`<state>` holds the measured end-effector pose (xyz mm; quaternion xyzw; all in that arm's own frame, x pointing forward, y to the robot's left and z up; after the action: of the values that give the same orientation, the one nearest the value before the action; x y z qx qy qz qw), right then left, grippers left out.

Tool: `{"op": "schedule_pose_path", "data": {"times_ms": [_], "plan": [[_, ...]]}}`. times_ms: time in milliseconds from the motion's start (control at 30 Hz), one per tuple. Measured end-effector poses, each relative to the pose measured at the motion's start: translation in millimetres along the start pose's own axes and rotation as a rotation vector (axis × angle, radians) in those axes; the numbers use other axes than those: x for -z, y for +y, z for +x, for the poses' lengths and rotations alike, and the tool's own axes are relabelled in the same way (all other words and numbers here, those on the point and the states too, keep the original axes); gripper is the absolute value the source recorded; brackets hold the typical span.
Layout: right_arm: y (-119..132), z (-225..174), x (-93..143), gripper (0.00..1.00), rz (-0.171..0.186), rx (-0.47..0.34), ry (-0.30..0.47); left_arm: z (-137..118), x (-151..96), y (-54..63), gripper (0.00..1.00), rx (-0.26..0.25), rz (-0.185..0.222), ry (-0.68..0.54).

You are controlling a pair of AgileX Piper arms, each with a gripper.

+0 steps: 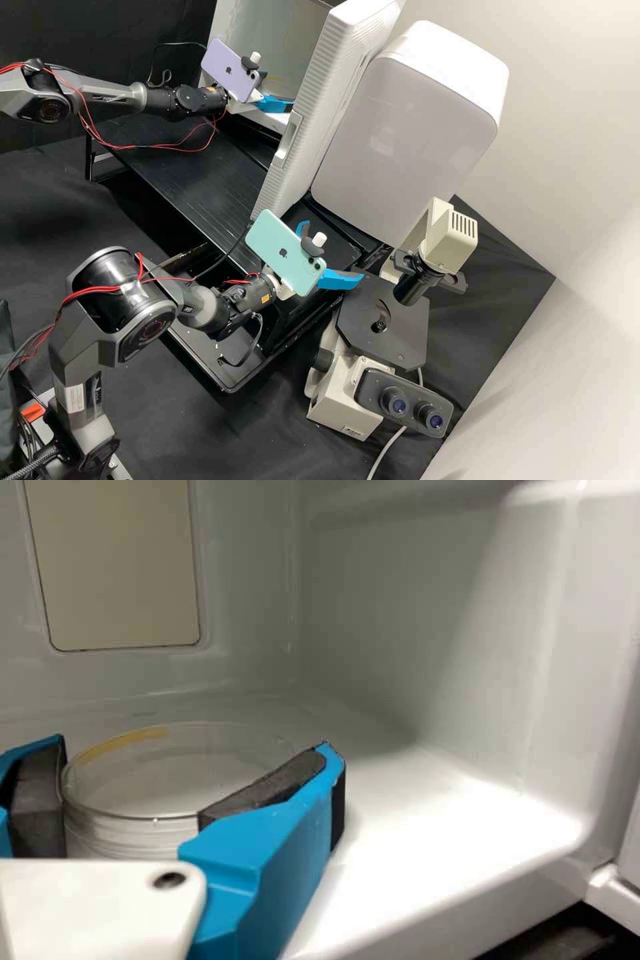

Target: Take the petri dish out of the incubator

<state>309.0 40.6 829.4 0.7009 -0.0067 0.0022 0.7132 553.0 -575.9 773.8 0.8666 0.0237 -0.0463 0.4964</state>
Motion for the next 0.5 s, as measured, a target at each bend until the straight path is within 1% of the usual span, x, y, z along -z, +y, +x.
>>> {"op": "schedule_pose_path", "data": {"times_ms": [33, 100, 200, 267, 333, 433, 467, 500], "plan": [[0, 0, 0, 1.00, 0.000, 0.000, 0.000, -2, -1, -1.2, 0.00, 0.001, 0.028, -0.014], [0, 0, 0, 1.00, 0.000, 0.000, 0.000, -5, -2, -0.4, 0.00, 0.001, 0.007, -0.030], [0, 0, 0, 1.00, 0.000, 0.000, 0.000, -10, -3, -1.7, 0.00, 0.010, 0.008, -0.050], [0, 0, 0, 1.00, 0.000, 0.000, 0.000, -13, -4, -1.4, 0.00, 0.016, 0.022, -0.065], [0, 0, 0, 1.00, 0.000, 0.000, 0.000, -16, -5, 0.5, 0.00, 0.025, 0.011, -0.079], [0, 0, 0, 1.00, 0.000, 0.000, 0.000, -22, -8, 4.4, 0.00, 0.040, 0.028, -0.100], [0, 0, 0, 1.00, 0.000, 0.000, 0.000, -22, -9, 2.9, 0.00, 0.049, 0.031, -0.103], [0, 0, 0, 1.00, 0.000, 0.000, 0.000, -23, -10, 3.9, 0.00, 0.049, 0.032, -0.106]]}}
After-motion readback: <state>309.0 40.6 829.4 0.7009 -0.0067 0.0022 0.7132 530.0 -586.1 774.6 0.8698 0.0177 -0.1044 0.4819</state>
